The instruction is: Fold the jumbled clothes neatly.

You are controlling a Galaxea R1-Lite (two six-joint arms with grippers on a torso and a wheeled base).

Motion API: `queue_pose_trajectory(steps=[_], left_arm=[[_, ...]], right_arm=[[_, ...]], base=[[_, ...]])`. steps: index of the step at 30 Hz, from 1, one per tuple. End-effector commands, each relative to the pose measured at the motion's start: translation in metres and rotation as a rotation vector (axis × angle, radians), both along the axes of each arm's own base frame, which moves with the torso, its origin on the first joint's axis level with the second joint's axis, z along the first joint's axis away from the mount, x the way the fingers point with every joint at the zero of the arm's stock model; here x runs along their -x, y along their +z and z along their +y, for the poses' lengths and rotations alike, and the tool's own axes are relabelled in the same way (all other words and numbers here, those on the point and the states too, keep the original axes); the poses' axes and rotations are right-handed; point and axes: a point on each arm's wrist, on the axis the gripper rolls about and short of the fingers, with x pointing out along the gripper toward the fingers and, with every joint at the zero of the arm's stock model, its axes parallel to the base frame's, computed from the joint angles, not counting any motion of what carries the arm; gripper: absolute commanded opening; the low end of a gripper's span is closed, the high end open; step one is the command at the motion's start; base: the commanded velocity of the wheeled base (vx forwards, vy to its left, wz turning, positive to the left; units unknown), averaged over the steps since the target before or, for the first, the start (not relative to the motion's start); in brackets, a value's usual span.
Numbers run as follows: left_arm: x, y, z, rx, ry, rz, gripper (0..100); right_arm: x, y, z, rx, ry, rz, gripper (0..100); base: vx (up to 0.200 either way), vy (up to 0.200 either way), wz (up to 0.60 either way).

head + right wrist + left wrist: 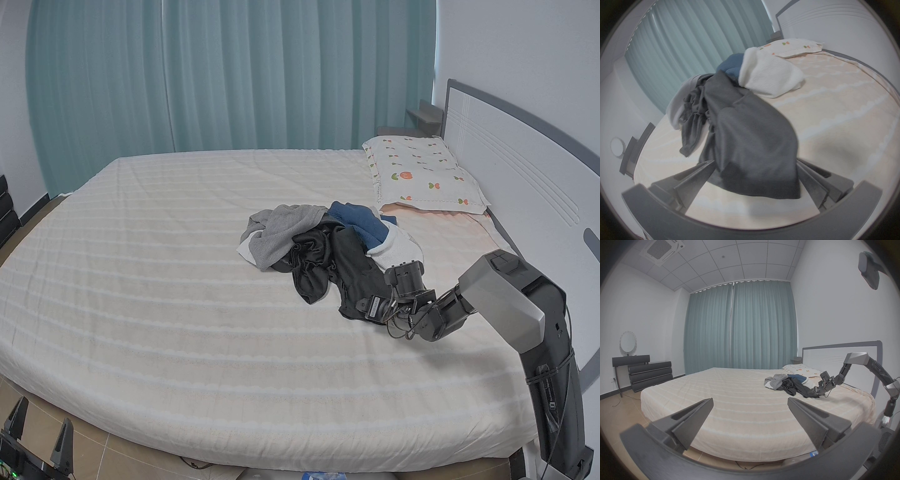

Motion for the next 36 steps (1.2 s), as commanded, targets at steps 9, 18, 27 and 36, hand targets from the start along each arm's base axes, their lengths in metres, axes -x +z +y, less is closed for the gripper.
queue_pose_trajectory(steps=[9, 18, 27, 36], left_arm=[[0.0, -0.005, 0.0, 0.001, 0.0, 0.002, 100], [0.0, -0.005, 0.0, 0.001, 0.001, 0.002, 100], [0.0, -0.005, 0.0, 0.001, 0.001, 0.002, 100], [0.0, -0.005, 0.0, -0.004, -0.002, 0.003, 100]], right_arm=[[-0.008, -0.01, 0.036, 0.036, 0.082, -0.037, 0], [0.006, 0.001, 0.021, 0.016, 0.064, 0.006, 0], [0.073, 0.062, 0.001, -0.228, 0.101, 0.013, 0], [0.17, 0.143, -0.03, -0.44, 0.205, -0.165, 0]], base=[[0.0, 0.0, 0.0], [0.0, 0.0, 0.0], [0.0, 0.0, 0.0], [0.0, 0.0, 0.0]])
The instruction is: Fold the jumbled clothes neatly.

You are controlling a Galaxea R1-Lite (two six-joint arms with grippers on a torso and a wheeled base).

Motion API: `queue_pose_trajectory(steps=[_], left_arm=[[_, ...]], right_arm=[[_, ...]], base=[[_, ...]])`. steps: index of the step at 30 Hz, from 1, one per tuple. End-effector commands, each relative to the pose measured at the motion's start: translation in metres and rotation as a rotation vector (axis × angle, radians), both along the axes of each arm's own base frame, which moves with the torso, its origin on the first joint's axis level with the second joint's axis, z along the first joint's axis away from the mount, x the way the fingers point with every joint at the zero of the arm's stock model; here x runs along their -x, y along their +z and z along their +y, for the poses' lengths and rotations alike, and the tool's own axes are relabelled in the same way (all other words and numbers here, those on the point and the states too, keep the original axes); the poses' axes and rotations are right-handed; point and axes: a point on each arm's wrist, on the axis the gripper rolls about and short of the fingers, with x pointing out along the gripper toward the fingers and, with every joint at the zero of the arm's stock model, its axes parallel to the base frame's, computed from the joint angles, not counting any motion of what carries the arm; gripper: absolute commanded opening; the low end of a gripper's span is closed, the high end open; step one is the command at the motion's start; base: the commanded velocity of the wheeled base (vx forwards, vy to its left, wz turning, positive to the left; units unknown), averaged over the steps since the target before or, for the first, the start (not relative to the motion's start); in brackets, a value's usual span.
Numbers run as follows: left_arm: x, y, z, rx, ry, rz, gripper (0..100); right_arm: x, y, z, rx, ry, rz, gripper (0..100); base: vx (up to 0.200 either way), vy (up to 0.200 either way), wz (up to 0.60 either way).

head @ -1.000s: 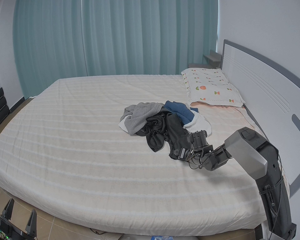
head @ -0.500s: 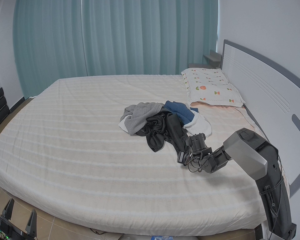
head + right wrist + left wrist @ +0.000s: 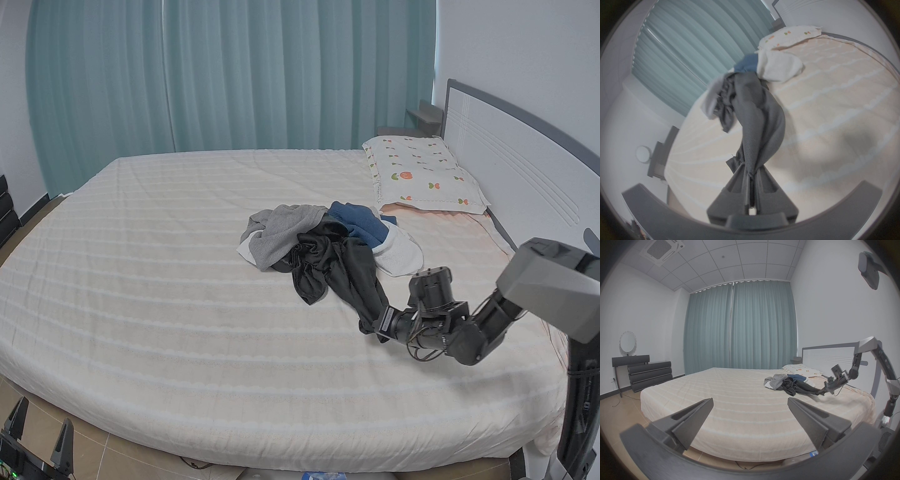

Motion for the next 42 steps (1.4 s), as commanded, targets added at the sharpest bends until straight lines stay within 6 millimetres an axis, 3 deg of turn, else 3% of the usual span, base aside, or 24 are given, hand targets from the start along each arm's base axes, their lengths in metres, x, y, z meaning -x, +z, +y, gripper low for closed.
queue_pose_trajectory(steps=[1, 6, 13, 14, 15, 17, 18, 21, 22, 28, 29, 32, 35, 36, 37, 42], left_arm=[[0.0, -0.005, 0.0, -0.006, -0.003, 0.003, 100], [0.0, -0.005, 0.0, -0.009, -0.018, 0.003, 100], [0.0, -0.004, -0.001, -0.049, -0.041, -0.005, 100], [0.001, 0.003, -0.001, -0.04, -0.039, -0.031, 100], [0.006, 0.025, -0.001, -0.017, -0.039, -0.109, 100], [0.008, 0.093, -0.001, 0.096, -0.056, -0.228, 100], [-0.003, 0.109, -0.001, 0.132, -0.074, -0.189, 100], [-0.021, 0.125, -0.004, 0.082, -0.186, -0.119, 100], [-0.037, 0.124, -0.006, 0.051, -0.268, -0.035, 100], [-0.117, 0.107, -0.01, -0.019, -0.34, 0.312, 100], [-0.121, 0.106, -0.011, -0.02, -0.344, 0.324, 100], [-0.167, 0.088, -0.025, -0.016, -0.415, 0.451, 100], [-0.196, 0.07, -0.039, -0.027, -0.454, 0.524, 100], [-0.196, 0.07, -0.039, -0.027, -0.454, 0.524, 100], [-0.215, 0.054, -0.053, -0.047, -0.48, 0.57, 100], [-0.252, 0.02, -0.085, -0.081, -0.483, 0.596, 100]], right_arm=[[0.091, 0.108, -0.031, -0.241, 0.067, -0.244, 0], [0.129, 0.139, -0.042, -0.284, 0.108, -0.349, 0], [0.156, 0.171, -0.048, -0.341, 0.143, -0.46, 0], [0.16, 0.175, -0.049, -0.35, 0.146, -0.474, 0], [0.164, 0.178, -0.051, -0.357, 0.15, -0.486, 0], [0.173, 0.183, -0.052, -0.37, 0.167, -0.502, 0], [0.176, 0.184, -0.051, -0.377, 0.181, -0.505, 0], [0.18, 0.186, -0.048, -0.385, 0.205, -0.508, 0], [0.18, 0.184, -0.048, -0.384, 0.205, -0.502, 0], [0.183, 0.184, -0.05, -0.379, 0.196, -0.509, 0], [0.183, 0.185, -0.05, -0.379, 0.196, -0.511, 0], [0.184, 0.185, -0.052, -0.366, 0.193, -0.514, 0], [0.185, 0.181, -0.051, -0.358, 0.198, -0.502, 0], [0.185, 0.181, -0.051, -0.358, 0.198, -0.502, 0], [0.184, 0.181, -0.051, -0.358, 0.197, -0.503, 0], [0.183, 0.179, -0.052, -0.353, 0.192, -0.497, 0]], base=[[0.0, 0.0, 0.0], [0.0, 0.0, 0.0], [0.0, 0.0, 0.0], [0.0, 0.0, 0.0], [0.0, 0.0, 0.0], [0.0, 0.0, 0.0], [0.0, 0.0, 0.0], [0.0, 0.0, 0.0], [0.0, 0.0, 0.0], [0.0, 0.0, 0.0], [0.0, 0.0, 0.0], [0.0, 0.0, 0.0], [0.0, 0.0, 0.0], [0.0, 0.0, 0.0], [0.0, 0.0, 0.0], [0.0, 0.0, 0.0]])
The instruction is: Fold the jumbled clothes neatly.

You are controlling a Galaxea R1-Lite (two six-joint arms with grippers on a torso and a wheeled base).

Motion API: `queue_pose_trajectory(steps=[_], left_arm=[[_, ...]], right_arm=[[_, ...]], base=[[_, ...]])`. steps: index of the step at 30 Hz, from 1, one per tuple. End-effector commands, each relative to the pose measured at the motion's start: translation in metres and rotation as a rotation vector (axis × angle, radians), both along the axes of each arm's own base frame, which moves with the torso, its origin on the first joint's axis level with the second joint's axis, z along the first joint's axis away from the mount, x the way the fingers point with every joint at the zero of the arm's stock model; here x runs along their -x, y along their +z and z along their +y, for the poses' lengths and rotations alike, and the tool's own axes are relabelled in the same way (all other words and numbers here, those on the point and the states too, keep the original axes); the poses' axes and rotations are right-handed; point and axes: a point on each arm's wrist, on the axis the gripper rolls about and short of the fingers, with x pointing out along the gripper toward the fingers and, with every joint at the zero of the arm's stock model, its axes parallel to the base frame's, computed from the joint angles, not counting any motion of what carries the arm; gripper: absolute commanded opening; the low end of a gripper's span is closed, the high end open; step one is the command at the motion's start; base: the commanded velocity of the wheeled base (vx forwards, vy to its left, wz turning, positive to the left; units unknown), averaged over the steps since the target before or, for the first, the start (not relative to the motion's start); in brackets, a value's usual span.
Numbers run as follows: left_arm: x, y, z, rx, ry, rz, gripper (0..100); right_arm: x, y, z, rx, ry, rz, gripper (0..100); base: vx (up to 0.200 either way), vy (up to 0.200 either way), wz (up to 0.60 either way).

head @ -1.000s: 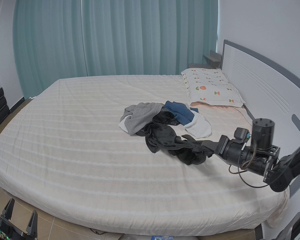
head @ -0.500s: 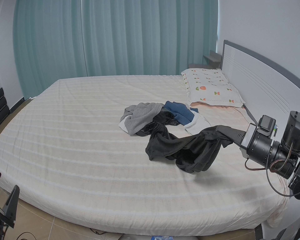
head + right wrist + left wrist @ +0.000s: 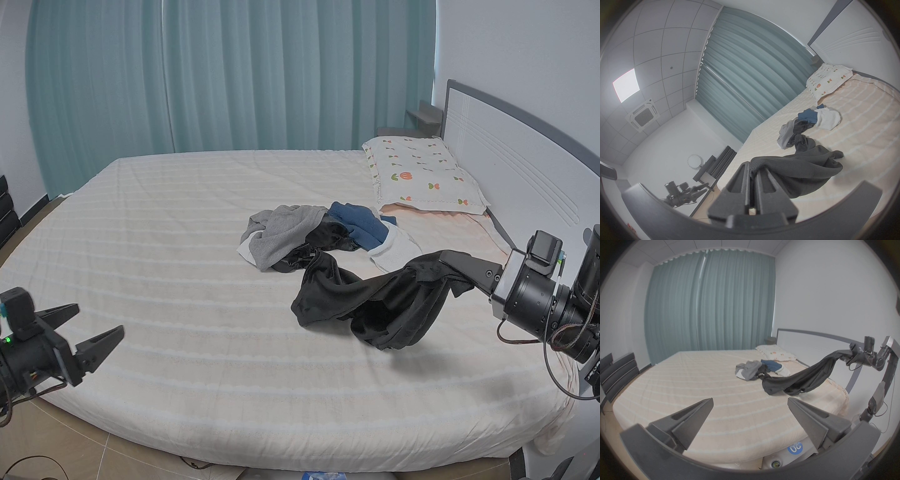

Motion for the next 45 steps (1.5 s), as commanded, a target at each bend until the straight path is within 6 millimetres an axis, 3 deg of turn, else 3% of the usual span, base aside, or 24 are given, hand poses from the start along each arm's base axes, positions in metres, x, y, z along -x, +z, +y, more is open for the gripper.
queue_pose_trajectory(steps=[1, 7, 20, 45], left_arm=[[-0.126, -0.094, -0.08, -0.085, -0.155, 0.288, 100], [-0.162, -0.124, -0.13, -0.077, -0.086, 0.261, 100], [-0.213, -0.163, -0.195, -0.009, -0.117, 0.259, 100], [-0.273, -0.197, -0.232, 0.081, -0.103, 0.197, 100]], right_arm=[[0.004, -0.004, -0.003, 0.014, -0.002, 0.011, 0], [0.001, -0.005, -0.012, 0.014, -0.044, 0.011, 0], [-0.009, -0.006, -0.01, 0.017, -0.06, 0.013, 0], [-0.02, 0.034, 0.012, -0.033, -0.004, -0.123, 0]], base=[[0.0, 0.0, 0.0], [0.0, 0.0, 0.0], [0.0, 0.0, 0.0], [0.0, 0.0, 0.0]])
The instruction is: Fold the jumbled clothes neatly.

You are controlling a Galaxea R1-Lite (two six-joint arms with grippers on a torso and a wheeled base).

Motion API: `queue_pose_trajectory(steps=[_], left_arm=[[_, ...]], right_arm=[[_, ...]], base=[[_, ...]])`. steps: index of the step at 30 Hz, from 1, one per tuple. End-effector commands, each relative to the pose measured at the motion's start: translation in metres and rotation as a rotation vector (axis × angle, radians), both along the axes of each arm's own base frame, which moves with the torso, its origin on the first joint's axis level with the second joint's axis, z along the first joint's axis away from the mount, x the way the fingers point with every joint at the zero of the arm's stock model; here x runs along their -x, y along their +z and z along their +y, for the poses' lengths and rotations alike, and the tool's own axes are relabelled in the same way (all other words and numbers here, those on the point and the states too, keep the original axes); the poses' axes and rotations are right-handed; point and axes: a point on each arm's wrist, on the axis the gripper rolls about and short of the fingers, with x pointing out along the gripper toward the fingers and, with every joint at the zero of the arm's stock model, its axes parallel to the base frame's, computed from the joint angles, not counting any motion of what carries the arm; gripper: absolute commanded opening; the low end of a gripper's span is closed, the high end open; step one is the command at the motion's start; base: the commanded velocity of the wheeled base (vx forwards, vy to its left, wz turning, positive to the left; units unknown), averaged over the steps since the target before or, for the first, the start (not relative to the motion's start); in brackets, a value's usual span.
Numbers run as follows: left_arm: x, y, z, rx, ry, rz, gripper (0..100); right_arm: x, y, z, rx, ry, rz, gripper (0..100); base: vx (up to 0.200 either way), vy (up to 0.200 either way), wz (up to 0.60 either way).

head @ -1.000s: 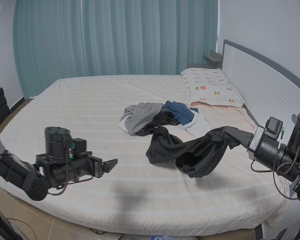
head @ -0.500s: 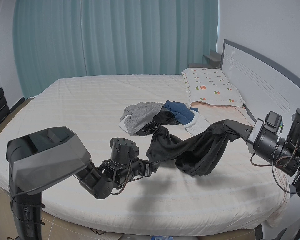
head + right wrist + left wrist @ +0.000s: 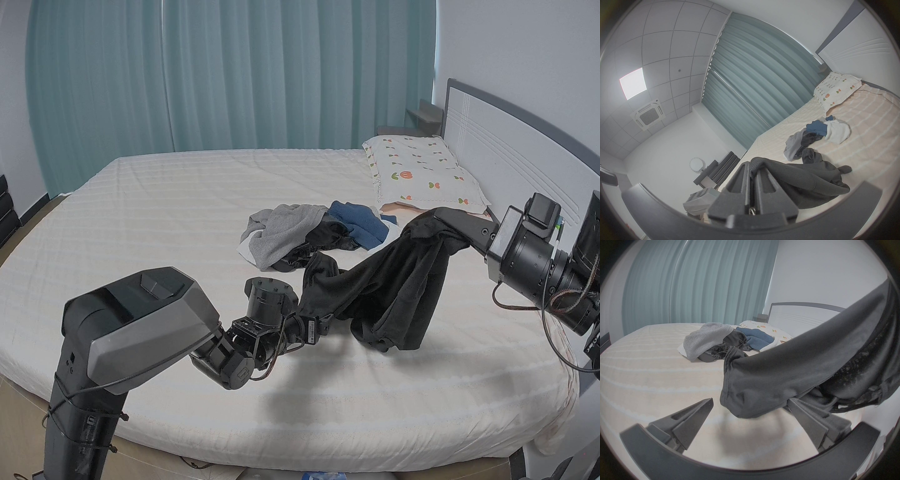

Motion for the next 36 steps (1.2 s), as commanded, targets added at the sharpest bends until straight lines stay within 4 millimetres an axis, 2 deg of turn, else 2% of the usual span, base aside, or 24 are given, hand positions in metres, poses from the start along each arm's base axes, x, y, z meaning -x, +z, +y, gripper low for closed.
queue_pose_trajectory(steps=[1, 7, 8, 9, 12, 18, 20, 24, 25, 29, 31, 33, 34, 36], left_arm=[[-0.01, -0.018, -0.005, 0.003, 0.008, 0.011, 100], [-0.024, -0.03, -0.013, 0.03, 0.027, -0.005, 100], [-0.031, -0.036, -0.016, 0.073, 0.107, -0.006, 100], [-0.033, -0.036, -0.017, 0.087, 0.124, -0.007, 0], [-0.038, -0.034, -0.02, 0.147, 0.152, -0.004, 0], [-0.039, -0.03, -0.015, 0.151, 0.169, -0.005, 0], [-0.036, -0.008, -0.009, 0.196, 0.198, -0.014, 0], [-0.015, 0.04, 0.007, 0.269, 0.234, -0.009, 0], [-0.012, 0.045, 0.009, 0.27, 0.238, -0.008, 0], [0.021, 0.095, 0.03, 0.366, 0.274, -0.012, 0], [0.033, 0.119, 0.039, 0.413, 0.281, -0.034, 0], [0.04, 0.13, 0.044, 0.428, 0.286, -0.056, 0], [0.047, 0.146, 0.052, 0.455, 0.296, -0.087, 0], [0.05, 0.162, 0.059, 0.482, 0.301, -0.123, 0]], right_arm=[[-0.003, 0.006, 0.003, -0.009, 0.005, -0.018, 0], [-0.002, 0.007, 0.002, -0.013, 0.003, -0.024, 0], [-0.002, 0.009, 0.0, -0.02, -0.001, -0.037, 0], [-0.003, 0.01, -0.002, -0.02, -0.006, -0.038, 0], [-0.008, 0.007, -0.007, -0.017, -0.027, -0.027, 0], [-0.011, 0.002, -0.01, -0.011, -0.04, -0.005, 0], [-0.017, -0.003, -0.012, -0.003, -0.058, 0.01, 0], [-0.035, -0.023, -0.01, 0.035, -0.085, 0.08, 0], [-0.038, -0.027, -0.009, 0.041, -0.087, 0.09, 0], [-0.064, -0.059, 0.005, 0.09, -0.085, 0.185, 0], [-0.076, -0.065, 0.012, 0.088, -0.094, 0.164, 0], [-0.082, -0.061, 0.015, 0.062, -0.115, 0.112, 0], [-0.09, -0.041, 0.018, 0.0, -0.161, -0.008, 0], [-0.095, -0.017, 0.02, -0.047, -0.199, -0.108, 0]], base=[[0.0, 0.0, 0.0], [0.0, 0.0, 0.0], [0.0, 0.0, 0.0], [0.0, 0.0, 0.0], [0.0, 0.0, 0.0], [0.0, 0.0, 0.0], [0.0, 0.0, 0.0], [0.0, 0.0, 0.0], [0.0, 0.0, 0.0], [0.0, 0.0, 0.0], [0.0, 0.0, 0.0], [0.0, 0.0, 0.0], [0.0, 0.0, 0.0], [0.0, 0.0, 0.0]])
